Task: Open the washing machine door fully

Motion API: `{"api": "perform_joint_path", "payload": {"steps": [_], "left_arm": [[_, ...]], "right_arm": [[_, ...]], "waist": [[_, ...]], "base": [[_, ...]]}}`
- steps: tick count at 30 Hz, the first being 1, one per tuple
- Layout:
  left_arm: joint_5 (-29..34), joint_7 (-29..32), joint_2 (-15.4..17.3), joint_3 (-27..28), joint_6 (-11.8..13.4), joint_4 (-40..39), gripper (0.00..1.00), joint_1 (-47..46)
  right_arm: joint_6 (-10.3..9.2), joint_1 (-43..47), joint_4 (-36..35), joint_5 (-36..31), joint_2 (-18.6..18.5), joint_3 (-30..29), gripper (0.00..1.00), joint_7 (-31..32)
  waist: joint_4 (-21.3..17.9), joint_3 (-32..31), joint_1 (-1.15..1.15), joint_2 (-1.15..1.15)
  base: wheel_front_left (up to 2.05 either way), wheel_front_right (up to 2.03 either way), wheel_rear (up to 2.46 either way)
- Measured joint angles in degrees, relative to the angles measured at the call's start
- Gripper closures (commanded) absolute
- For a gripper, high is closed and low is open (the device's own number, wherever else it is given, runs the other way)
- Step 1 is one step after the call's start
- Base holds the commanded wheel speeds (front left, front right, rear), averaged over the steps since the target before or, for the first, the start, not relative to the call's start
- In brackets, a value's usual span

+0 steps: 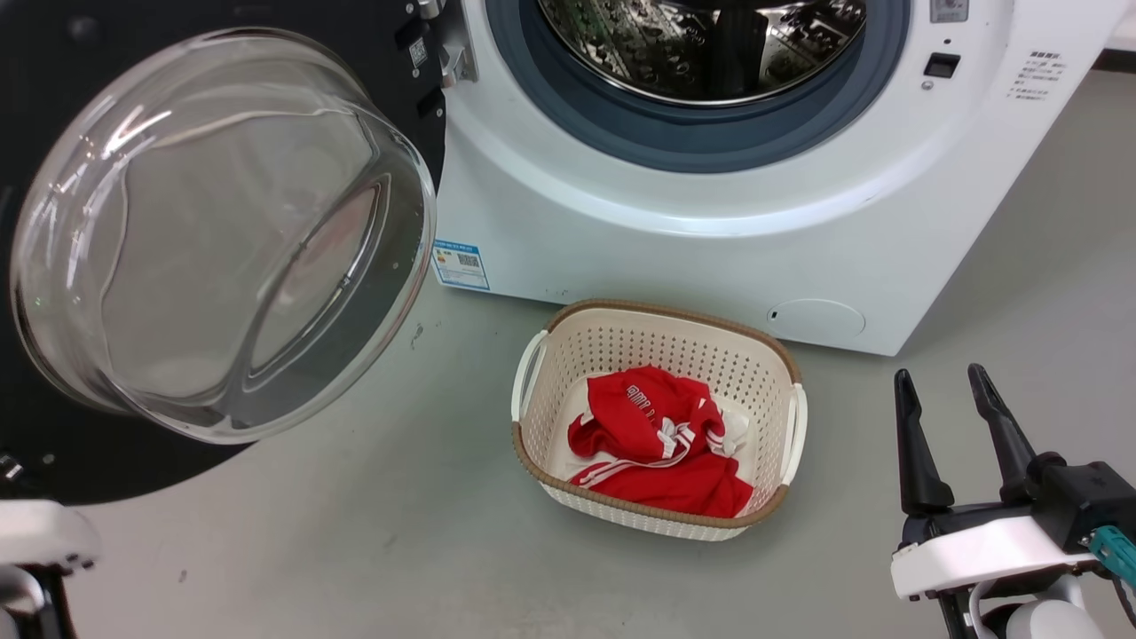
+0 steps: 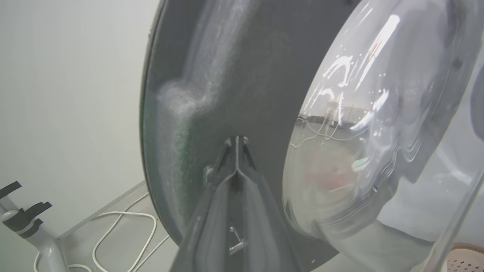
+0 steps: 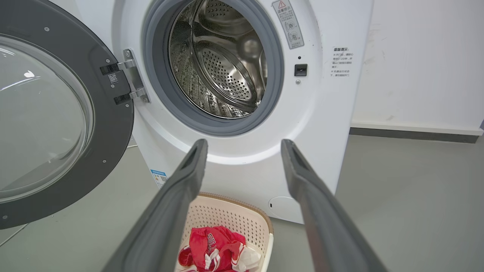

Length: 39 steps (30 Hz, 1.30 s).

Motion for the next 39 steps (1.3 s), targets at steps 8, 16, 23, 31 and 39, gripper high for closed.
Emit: {"api": "perform_joint_path", "payload": {"steps": [8, 16, 23, 31, 39], "left_arm": [[4.0, 0.0, -6.8, 0.2, 0.7, -8.7, 1.00, 9.6], [5.3, 0.0, -13.4, -3.6, 1.1, -16.8, 0.00, 18.2], [4.8, 0.0, -14.3, -10.5, 2.1, -22.2, 0.00, 21.0], [3.4, 0.0, -14.4, -18.6, 1.7, -23.9, 0.00, 19.1], [4.4, 0.0, -14.4, -21.1, 0.8, -23.4, 0.00, 16.1]], "right_arm": [[0.00, 1.0, 1.4, 1.5, 0.0, 0.6, 0.00, -0.3], [0.00, 2.4, 2.1, 2.4, 0.0, 0.9, 0.00, -0.7], [0.00, 3.0, 1.5, 2.4, 0.0, 1.4, 0.00, -0.8], [0.00, 2.9, 0.4, 1.0, 0.0, 1.7, 0.00, -0.8], [0.00, 2.9, -0.7, -0.2, 0.0, 1.4, 0.00, -0.9]], "waist": [[-0.6, -3.2, -0.01, 0.00], [-1.4, -6.2, -0.01, 0.00], [-2.5, -7.7, -0.01, 0.00], [-5.9, -8.0, -0.01, 0.00], [-10.7, -8.1, -0.01, 0.00]], "base": [[0.00, 0.00, 0.00], [0.00, 0.00, 0.00], [0.00, 0.00, 0.00], [0.00, 0.00, 0.00], [0.00, 0.00, 0.00]]}}
